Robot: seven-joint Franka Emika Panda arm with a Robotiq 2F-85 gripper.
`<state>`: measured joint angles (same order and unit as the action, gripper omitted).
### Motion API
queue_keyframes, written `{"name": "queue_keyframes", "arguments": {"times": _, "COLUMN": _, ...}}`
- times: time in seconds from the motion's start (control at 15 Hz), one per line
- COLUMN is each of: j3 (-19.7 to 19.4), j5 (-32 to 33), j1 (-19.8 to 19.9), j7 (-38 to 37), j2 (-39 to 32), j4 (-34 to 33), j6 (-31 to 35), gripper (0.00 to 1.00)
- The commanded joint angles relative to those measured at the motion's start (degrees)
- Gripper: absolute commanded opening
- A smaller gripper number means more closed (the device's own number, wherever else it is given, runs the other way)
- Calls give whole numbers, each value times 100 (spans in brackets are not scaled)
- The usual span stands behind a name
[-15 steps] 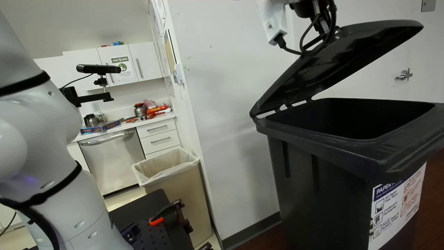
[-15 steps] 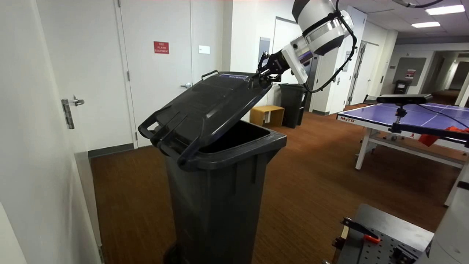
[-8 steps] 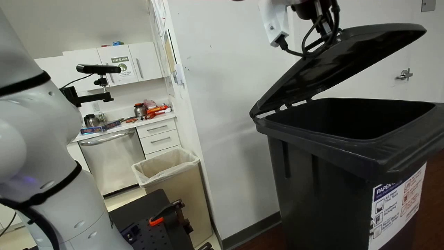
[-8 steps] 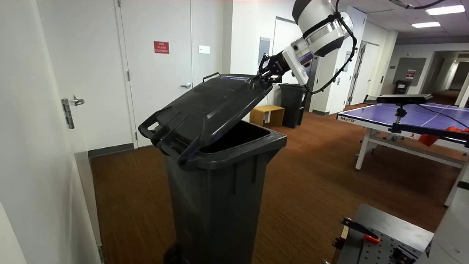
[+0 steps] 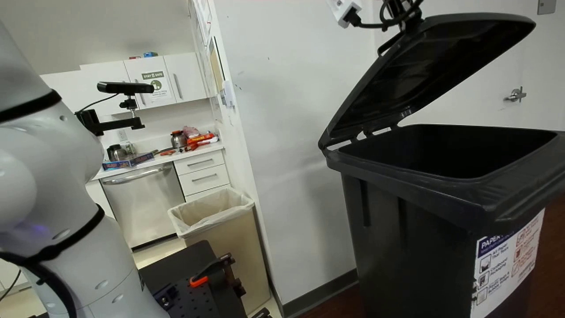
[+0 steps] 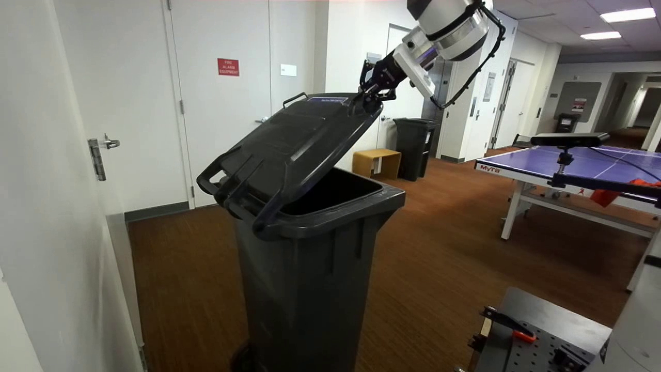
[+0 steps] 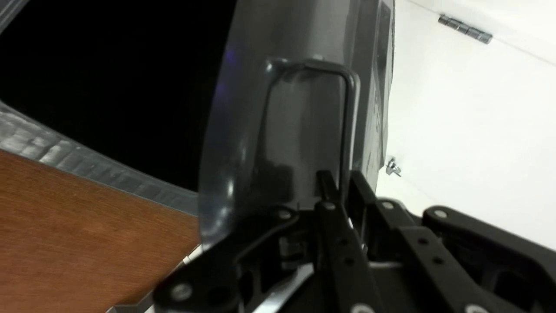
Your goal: Open the lid of the black bin
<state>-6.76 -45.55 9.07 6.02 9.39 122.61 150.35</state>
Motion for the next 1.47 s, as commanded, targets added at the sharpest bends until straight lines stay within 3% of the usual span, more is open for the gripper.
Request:
{"name": "queue_keyframes", "arguments": {"times": 0.0, "j3": 54, "j5": 956, "j1": -60, "j7": -905, "j2": 176, "j4": -437, "j6": -231, "gripper": 3}}
{"name": "queue_keyframes", "arguments": {"times": 0.27, "j3": 324, "j5": 2098, "j1": -254, "j7": -1828, "j2": 170, "j4": -678, "j6": -197, "gripper": 3}}
{"name": "queue_keyframes", "arguments": {"times": 0.73, "j3": 1114, "j5": 4534, "j1": -203, "j7": -3677, "j2": 157, "j4": -1076, "j6": -253, "gripper": 3}}
{"name": "queue_keyframes", "arguments": {"times": 1.4, "j3": 1738, "j5": 6012, "j1": -529, "j7": -4195, "j2": -410, "j4": -1938, "j6": -685, "gripper": 3}}
